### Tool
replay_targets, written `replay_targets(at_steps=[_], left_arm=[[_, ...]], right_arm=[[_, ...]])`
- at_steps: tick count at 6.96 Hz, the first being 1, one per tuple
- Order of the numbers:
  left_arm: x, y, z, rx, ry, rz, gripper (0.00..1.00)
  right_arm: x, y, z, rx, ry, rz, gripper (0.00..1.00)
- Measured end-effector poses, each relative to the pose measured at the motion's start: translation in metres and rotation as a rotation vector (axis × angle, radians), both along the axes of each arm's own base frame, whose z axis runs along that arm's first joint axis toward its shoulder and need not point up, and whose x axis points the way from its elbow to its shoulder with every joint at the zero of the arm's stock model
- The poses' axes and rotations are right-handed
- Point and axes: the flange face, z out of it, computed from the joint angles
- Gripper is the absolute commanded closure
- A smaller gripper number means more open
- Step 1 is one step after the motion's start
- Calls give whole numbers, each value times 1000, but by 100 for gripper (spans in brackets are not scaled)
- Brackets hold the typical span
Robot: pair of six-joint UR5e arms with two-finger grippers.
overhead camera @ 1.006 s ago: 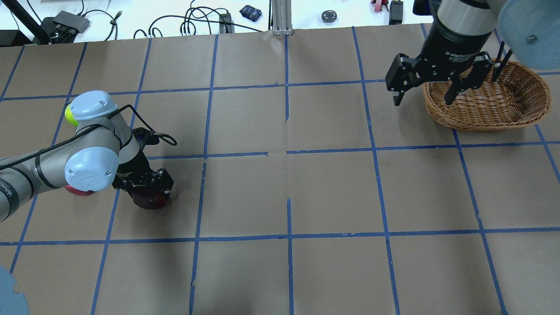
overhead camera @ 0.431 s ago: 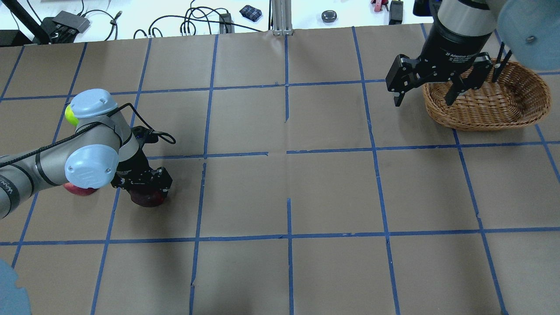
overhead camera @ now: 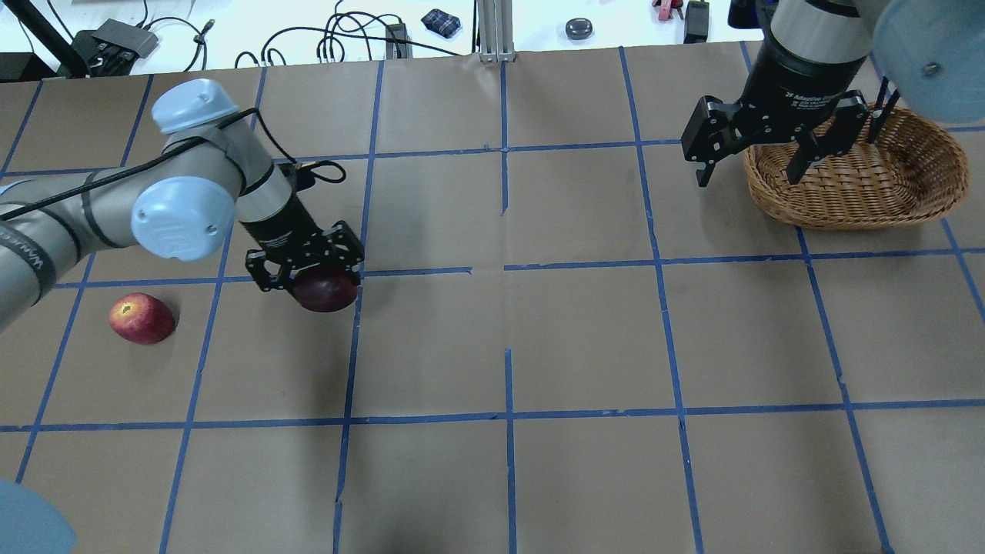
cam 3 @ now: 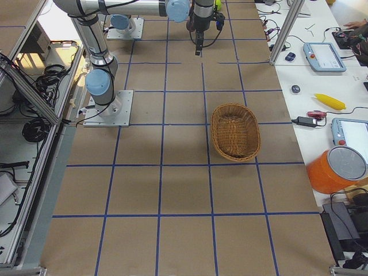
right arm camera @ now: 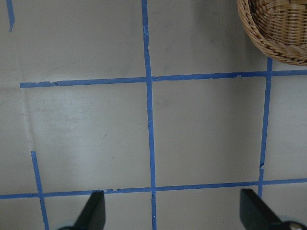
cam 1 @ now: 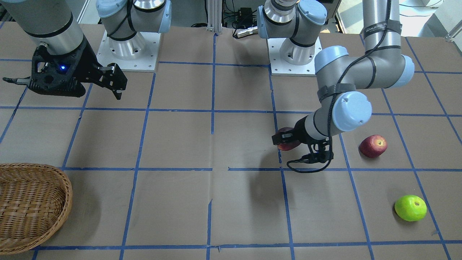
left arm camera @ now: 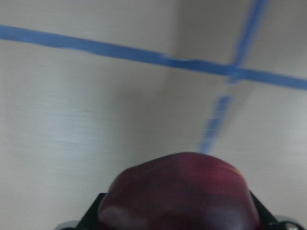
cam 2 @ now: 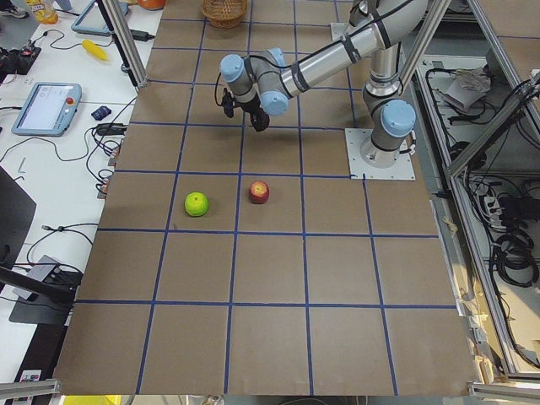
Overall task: Put all apples into basket
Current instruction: 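Carry the dark apple with the left gripper to table center and release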
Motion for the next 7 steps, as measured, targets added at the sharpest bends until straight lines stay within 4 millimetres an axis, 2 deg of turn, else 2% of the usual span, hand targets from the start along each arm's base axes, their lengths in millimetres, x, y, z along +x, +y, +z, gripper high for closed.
replay_targets(at_steps=[1, 2, 3, 4, 6, 7], left_arm=[[-61, -3, -1, -23, 33, 61, 58], [-105, -6, -11, -58, 61, 89, 49], [-136, -6, -28, -86, 75, 92, 30], [-156, -4, -44, -99, 78, 101, 4], [-170, -6, -53, -111, 82, 162, 0], [-164, -11, -45, -122, 82, 194, 0]], right_arm=[[1, -1, -1, 0, -5, -2, 0], [1, -2, -2, -1, -8, -1, 0], [1, -5, -6, 5, -8, 3, 0], [1, -11, -16, 24, -8, 7, 0], [0, -27, -34, 32, -5, 6, 0], [0, -31, -37, 22, -2, 7, 0]])
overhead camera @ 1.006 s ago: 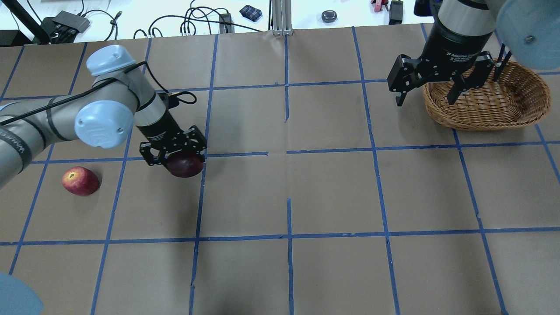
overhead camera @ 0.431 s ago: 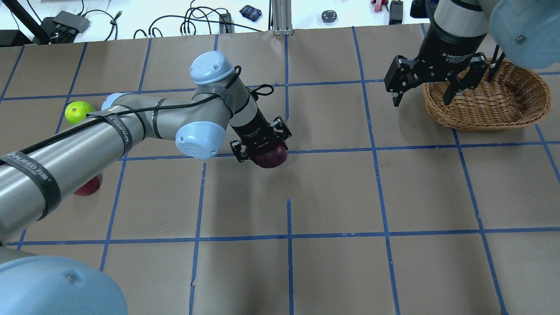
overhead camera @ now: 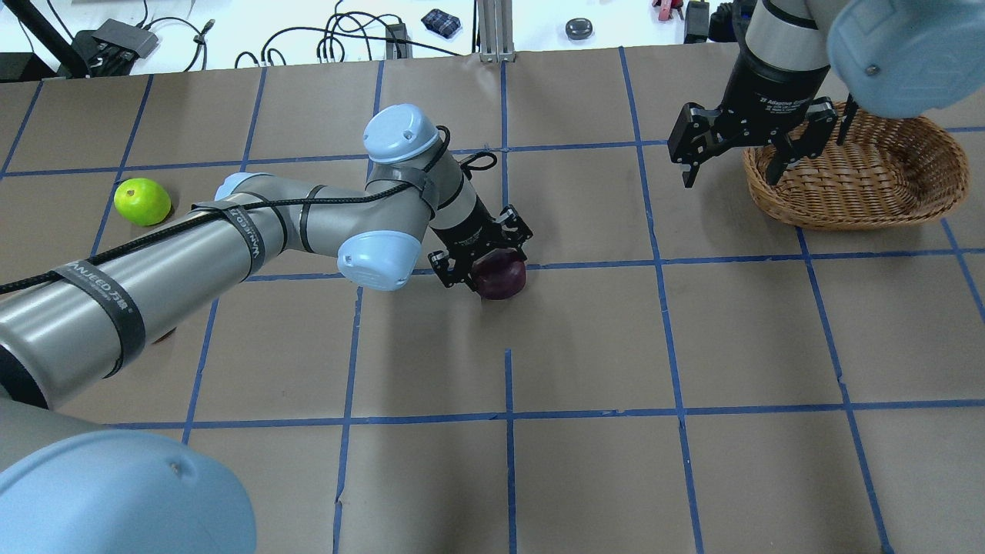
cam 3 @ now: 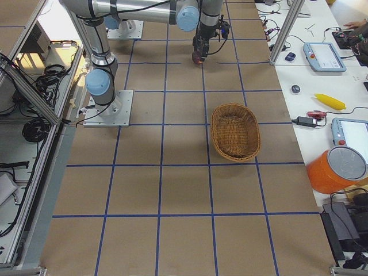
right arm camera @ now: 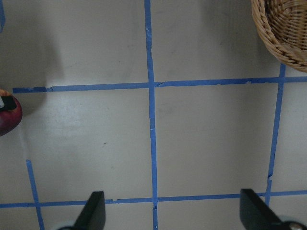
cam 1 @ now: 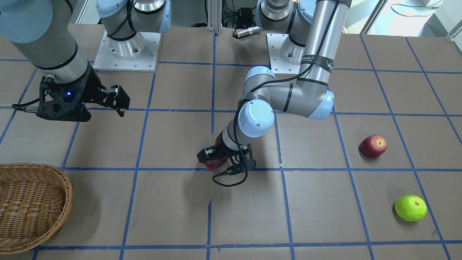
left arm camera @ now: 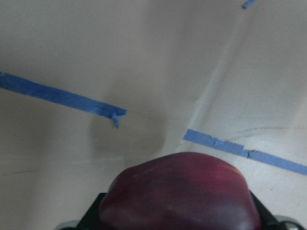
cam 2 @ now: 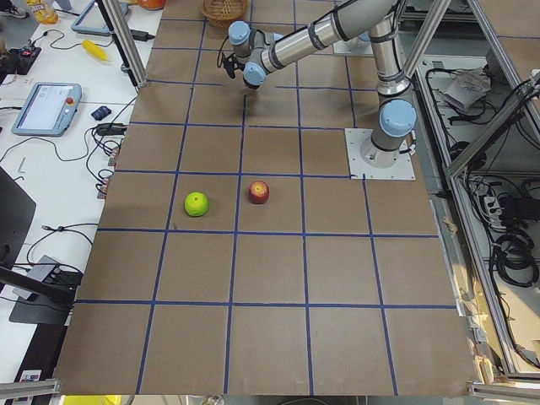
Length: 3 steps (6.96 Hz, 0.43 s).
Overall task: Put all apples into basket
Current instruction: 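Carry the dark apple with the left gripper to table center and release, then grasp the red apple with the left gripper while the right grasps the dark apple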
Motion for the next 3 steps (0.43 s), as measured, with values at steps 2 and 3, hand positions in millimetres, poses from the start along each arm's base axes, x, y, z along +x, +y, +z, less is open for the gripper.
replay_targets(at_steps=[2, 3], left_arm=[[34, -15, 28, -41, -4, 26, 0], [70, -24, 46, -56, -39, -14, 0]], right_arm=[[0, -13, -21, 22, -3, 6, 0], [1, -22, -30, 15, -5, 5, 0]])
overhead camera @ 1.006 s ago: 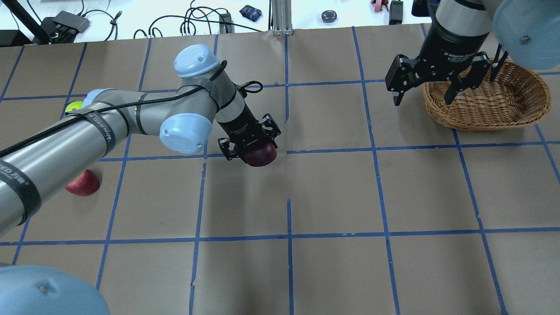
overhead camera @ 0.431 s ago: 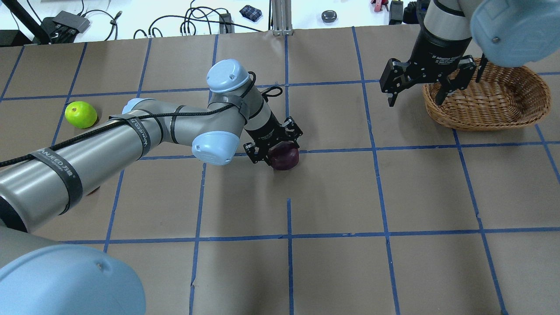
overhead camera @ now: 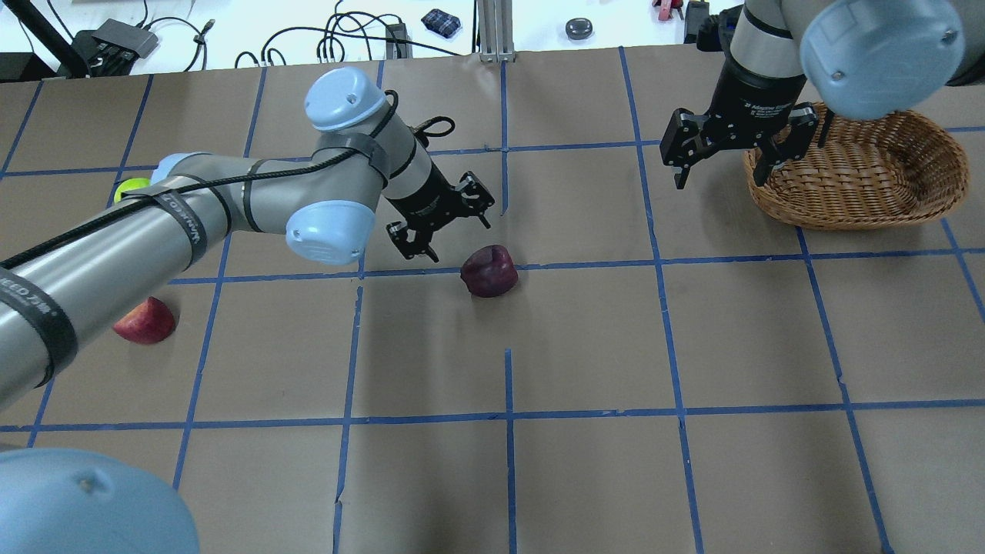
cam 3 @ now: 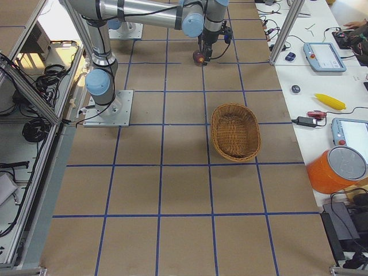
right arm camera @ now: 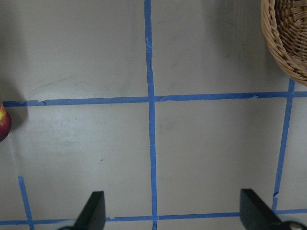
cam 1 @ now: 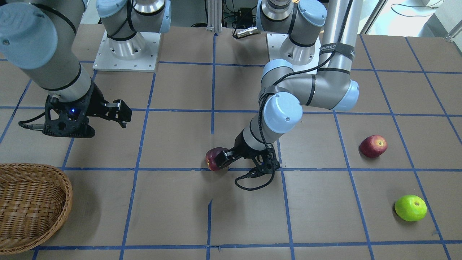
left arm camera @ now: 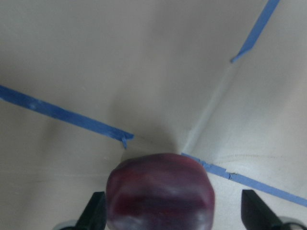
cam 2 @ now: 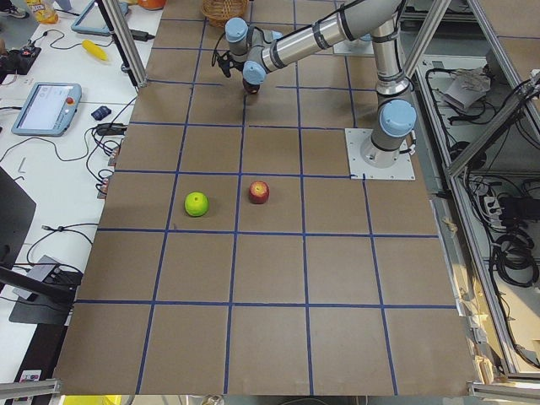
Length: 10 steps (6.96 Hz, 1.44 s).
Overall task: Put all apples into basket
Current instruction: 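Grasp the red apple with the left gripper while the right grasps the dark apple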
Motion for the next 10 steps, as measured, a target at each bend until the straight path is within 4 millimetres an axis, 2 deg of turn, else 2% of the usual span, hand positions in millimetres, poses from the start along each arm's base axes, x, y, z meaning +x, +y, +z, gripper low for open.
replay_targets(at_steps=[1, 2, 3, 4, 5, 6, 8, 9, 10], left_arm=[[49, -5, 17, 12, -59, -74, 0], [106, -2, 31, 45, -126, -163, 0], [166, 2, 40, 80, -186, -234, 0], [227, 9, 43, 118, -244, -327, 0], [280, 17, 40, 157, -288, -450, 0], [325, 22, 32, 176, -294, -555, 0], [395, 27, 8, 149, -284, -700, 0], [418, 33, -10, 151, -265, -718, 0], [429, 41, -30, 164, -241, -720, 0]], right_arm=[[8, -4, -1, -24, -13, 1, 0], [25, -5, -4, -36, -39, 20, 0], [53, -4, -12, -35, -63, 63, 0], [91, -3, -25, -42, -75, 126, 0], [132, 0, -42, -47, -81, 192, 0], [164, 6, -60, -31, -81, 244, 0], [210, 14, -101, 7, -76, 318, 0], [225, 12, -120, 0, -76, 340, 0], [240, 11, -139, -3, -77, 360, 0]])
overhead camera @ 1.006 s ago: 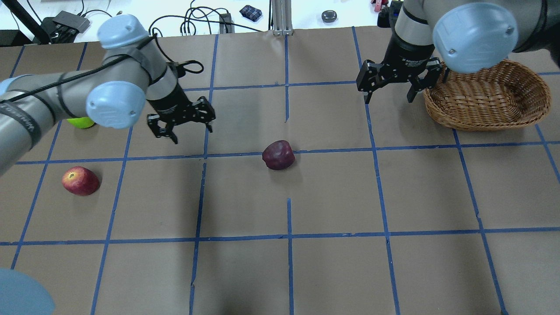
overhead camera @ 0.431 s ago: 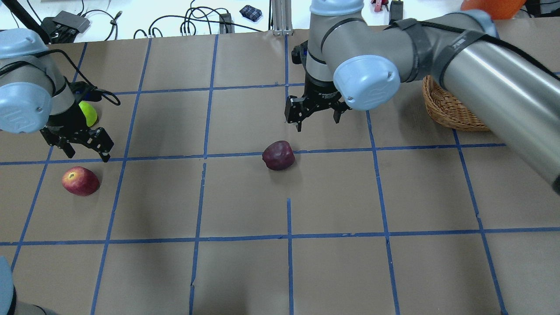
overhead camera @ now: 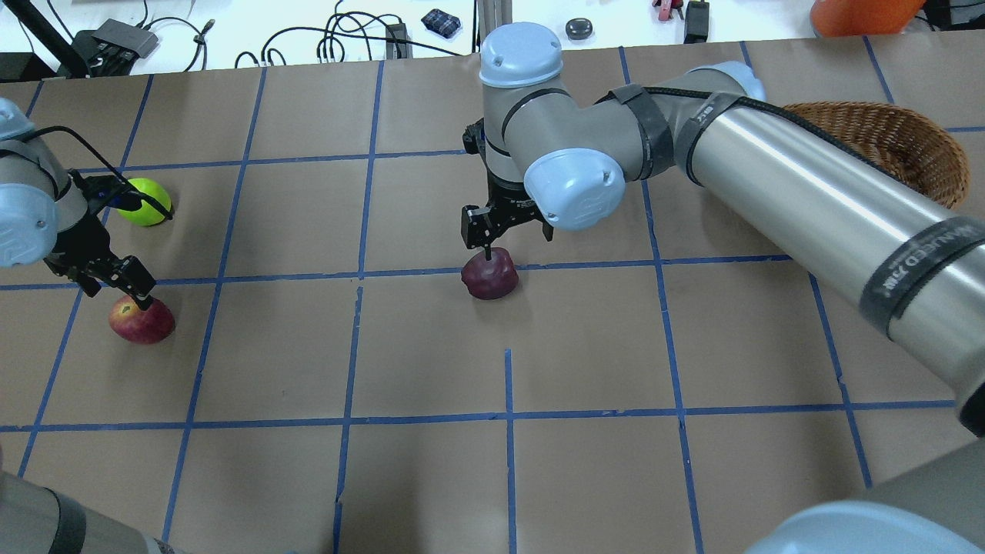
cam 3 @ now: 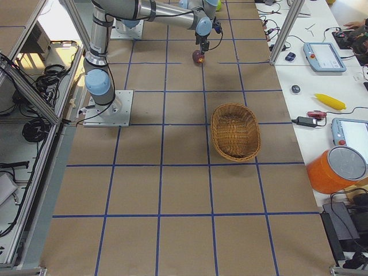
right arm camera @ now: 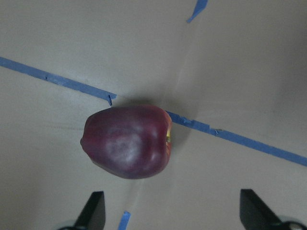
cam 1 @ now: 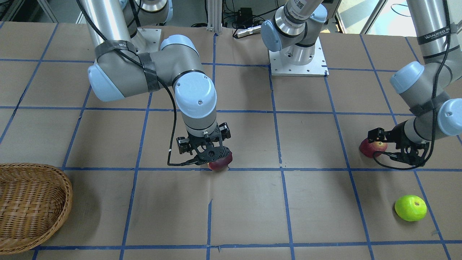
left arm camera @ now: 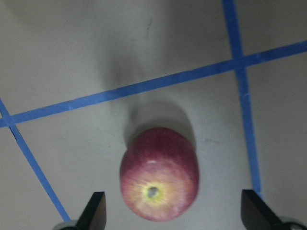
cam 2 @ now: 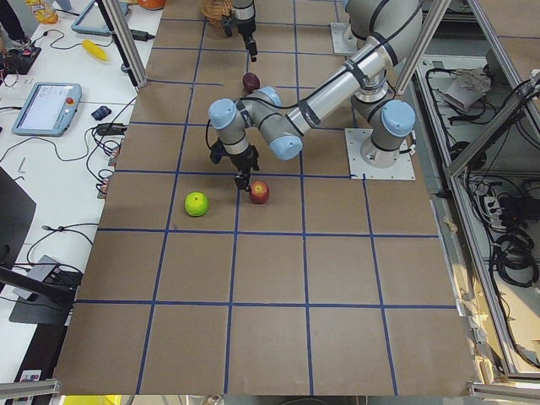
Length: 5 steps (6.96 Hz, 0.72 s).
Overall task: Put all apples into basket
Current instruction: 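Grasp the red apple with the left gripper while the right grasps the dark apple, then carry the red apple to center with left while right lifts dark apple over basket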
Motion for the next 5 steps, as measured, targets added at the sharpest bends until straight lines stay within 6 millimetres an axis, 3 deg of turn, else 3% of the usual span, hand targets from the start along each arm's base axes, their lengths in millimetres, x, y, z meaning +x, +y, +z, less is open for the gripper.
replay_targets(at_steps=[1, 2, 3, 4, 5], left_arm=[[1, 8, -18, 21, 18, 5, 0], [-1, 14, -30, 33, 34, 12, 18], [-4, 15, -40, 47, 43, 12, 67], [-5, 14, -44, 55, 42, 9, 73], [-7, 12, -42, 53, 34, 32, 73]], right_arm=[[14, 1, -19, 0, 0, 21, 0], [24, 2, -35, 1, 1, 34, 0], [29, 1, -47, 0, 0, 42, 0], [32, 1, -56, 6, 1, 46, 0], [33, 1, -61, 13, 1, 49, 0]])
